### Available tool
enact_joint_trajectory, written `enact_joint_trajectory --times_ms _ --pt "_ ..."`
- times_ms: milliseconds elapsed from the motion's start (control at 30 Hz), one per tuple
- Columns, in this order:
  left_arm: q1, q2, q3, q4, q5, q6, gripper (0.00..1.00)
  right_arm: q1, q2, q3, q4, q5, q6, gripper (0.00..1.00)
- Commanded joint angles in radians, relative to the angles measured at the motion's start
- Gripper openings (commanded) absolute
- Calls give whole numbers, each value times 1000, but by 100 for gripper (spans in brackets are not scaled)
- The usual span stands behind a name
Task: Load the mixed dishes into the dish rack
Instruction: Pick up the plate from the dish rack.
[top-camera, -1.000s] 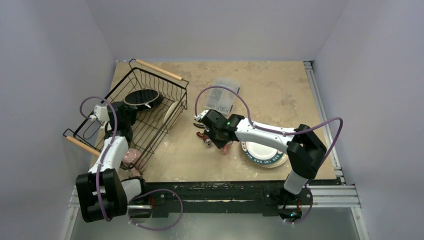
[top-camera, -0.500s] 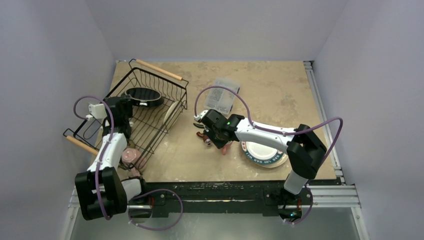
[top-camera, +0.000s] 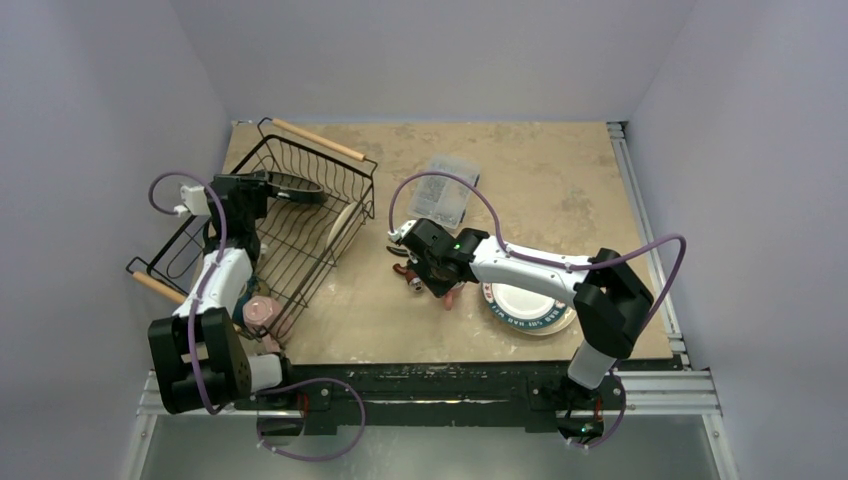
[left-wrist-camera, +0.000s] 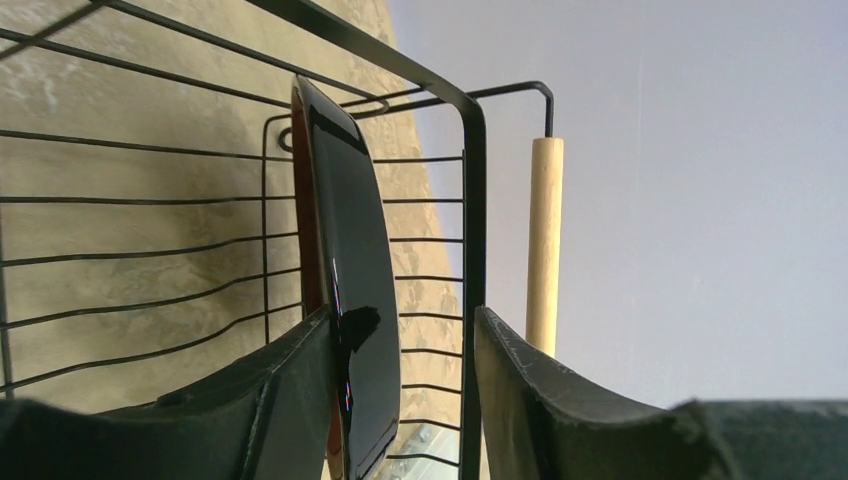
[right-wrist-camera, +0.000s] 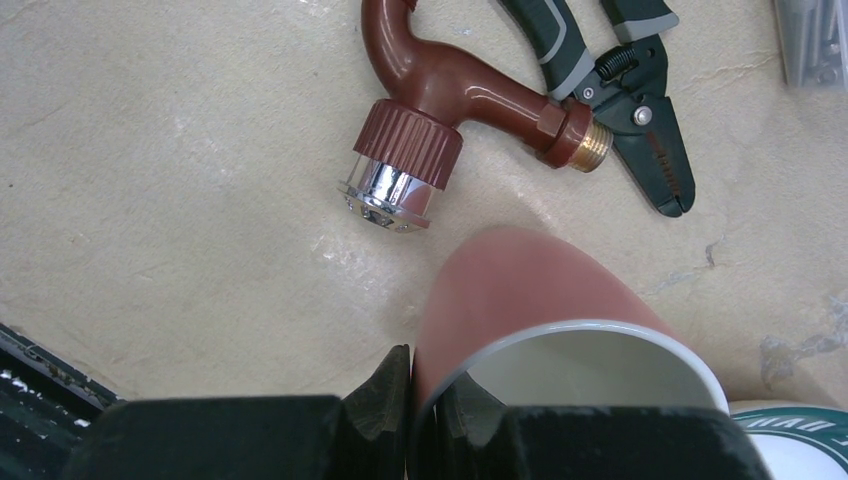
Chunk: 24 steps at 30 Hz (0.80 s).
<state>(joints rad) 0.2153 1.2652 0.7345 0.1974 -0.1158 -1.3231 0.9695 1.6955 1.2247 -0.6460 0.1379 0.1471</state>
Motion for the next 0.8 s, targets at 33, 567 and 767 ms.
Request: enact_joint_trajectory --times_ms 33,567,767 --pt "-5 38 47 146 110 35 45 1 -56 46 33 31 -7 0" --pt "-5 78 147 -22 170 112 11 1 -117 56 29 91 1 0" --pt "-4 16 224 -237 153 201 0 1 -130 56 29 110 -3 0"
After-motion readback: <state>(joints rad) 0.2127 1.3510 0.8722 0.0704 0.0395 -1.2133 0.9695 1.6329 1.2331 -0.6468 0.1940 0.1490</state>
